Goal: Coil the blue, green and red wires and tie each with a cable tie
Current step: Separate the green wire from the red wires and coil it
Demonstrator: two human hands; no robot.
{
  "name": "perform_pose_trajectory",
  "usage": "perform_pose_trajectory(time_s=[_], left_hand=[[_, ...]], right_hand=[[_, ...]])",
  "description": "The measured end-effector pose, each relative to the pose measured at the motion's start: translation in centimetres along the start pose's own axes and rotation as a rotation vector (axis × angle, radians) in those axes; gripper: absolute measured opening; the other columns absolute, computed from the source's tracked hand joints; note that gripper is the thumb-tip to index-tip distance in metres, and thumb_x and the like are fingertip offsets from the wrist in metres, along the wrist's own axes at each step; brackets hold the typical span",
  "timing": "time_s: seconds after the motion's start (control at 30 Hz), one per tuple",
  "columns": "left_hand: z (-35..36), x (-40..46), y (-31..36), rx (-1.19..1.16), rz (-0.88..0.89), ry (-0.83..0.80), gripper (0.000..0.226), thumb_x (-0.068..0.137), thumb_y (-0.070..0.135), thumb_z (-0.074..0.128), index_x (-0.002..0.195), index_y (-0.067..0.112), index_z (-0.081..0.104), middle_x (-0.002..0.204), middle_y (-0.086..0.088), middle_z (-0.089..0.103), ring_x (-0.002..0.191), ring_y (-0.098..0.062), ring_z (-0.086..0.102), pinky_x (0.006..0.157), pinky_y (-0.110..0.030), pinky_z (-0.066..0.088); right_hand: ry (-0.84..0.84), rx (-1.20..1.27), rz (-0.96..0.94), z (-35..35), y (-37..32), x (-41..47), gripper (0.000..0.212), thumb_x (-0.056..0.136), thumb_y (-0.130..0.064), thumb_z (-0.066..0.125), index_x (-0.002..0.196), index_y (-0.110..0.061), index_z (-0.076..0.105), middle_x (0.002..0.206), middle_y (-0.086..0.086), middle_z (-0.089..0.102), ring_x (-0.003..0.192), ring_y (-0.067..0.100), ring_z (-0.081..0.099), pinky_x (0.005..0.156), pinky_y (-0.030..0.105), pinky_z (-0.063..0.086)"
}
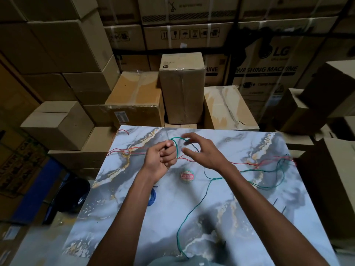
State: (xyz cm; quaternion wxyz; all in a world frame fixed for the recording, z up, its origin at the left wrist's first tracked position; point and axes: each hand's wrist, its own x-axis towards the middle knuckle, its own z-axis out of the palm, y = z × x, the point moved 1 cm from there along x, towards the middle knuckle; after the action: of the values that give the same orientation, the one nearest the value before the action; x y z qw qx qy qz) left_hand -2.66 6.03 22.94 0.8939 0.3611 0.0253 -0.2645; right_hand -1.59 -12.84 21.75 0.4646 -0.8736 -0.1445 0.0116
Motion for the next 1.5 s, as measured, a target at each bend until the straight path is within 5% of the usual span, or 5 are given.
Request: perform_pose_trajectory(time_s=[0.13,0.27,0.87,1.2,1.5], left_hand=[[-0.5,-0.6,1.0,-0.166,-0.005,-0.056,0.021,0.095,0.014,0.034,0.076,0.017,0.042,0.056,0.009,0.016,0.043,-0.008,0.010,0.044,-0.023,0.016],[-0.9,-1.3,1.6,-0.289,0.058,-0.110,0.023,0.100,0.016,0.030,0.080,0.017,0.042,0.053,0.007,0.031,0.044,-0.008,0.015,0.046,-0.022,0.021],[-2.1,1.9,-0.1,0.157,0.370,0.296,0.027,0.108,0.018,0.029,0.093,0.012,0.050,0.081,-0.007,0.074,0.073,-0.022,0.072,0.072,-0.033,0.057],[-1.3,0.7,-3.7,0.777,0.163,0.000,0.035,0.097,0.024,0.040,0.088,0.000,0.063,0.058,-0.013,0.058,0.046,-0.019,0.040,0.048,-0.025,0.034],[-0.5,-0.8,-0.5,0.035,-0.057,-0.111,0.032,0.093,0.021,0.037,0.065,0.016,0.050,0.050,0.009,0.014,0.045,-0.011,0.008,0.046,-0.025,0.016]], right_hand=[[-0.031,0.524,0.152,-0.2,-0.2,0.6,0.020,0.096,-0.025,0.071,0.087,-0.007,0.075,0.062,-0.004,0.057,0.059,0.012,0.053,0.063,0.031,0.049],[-0.002,0.778,0.324,-0.6,3.4,-0.3,0.019,0.099,-0.023,0.065,0.095,-0.009,0.077,0.063,-0.002,0.034,0.058,0.012,0.025,0.054,0.025,0.017],[-0.455,0.083,0.054,-0.1,-2.2,-3.3,0.017,0.089,-0.016,0.077,0.104,-0.018,0.083,0.068,-0.012,0.073,0.059,0.000,0.060,0.060,0.013,0.044],[-0.137,0.205,0.001,-4.3,-2.5,-0.3,0.012,0.089,-0.019,0.079,0.087,-0.007,0.082,0.082,0.012,0.078,0.075,0.020,0.069,0.077,0.043,0.057],[-0.116,0.262,0.147,-7.0,2.6,-0.3,0.039,0.066,-0.028,0.098,0.065,-0.002,0.068,0.059,0.010,0.050,0.058,0.017,0.039,0.054,0.026,0.030]])
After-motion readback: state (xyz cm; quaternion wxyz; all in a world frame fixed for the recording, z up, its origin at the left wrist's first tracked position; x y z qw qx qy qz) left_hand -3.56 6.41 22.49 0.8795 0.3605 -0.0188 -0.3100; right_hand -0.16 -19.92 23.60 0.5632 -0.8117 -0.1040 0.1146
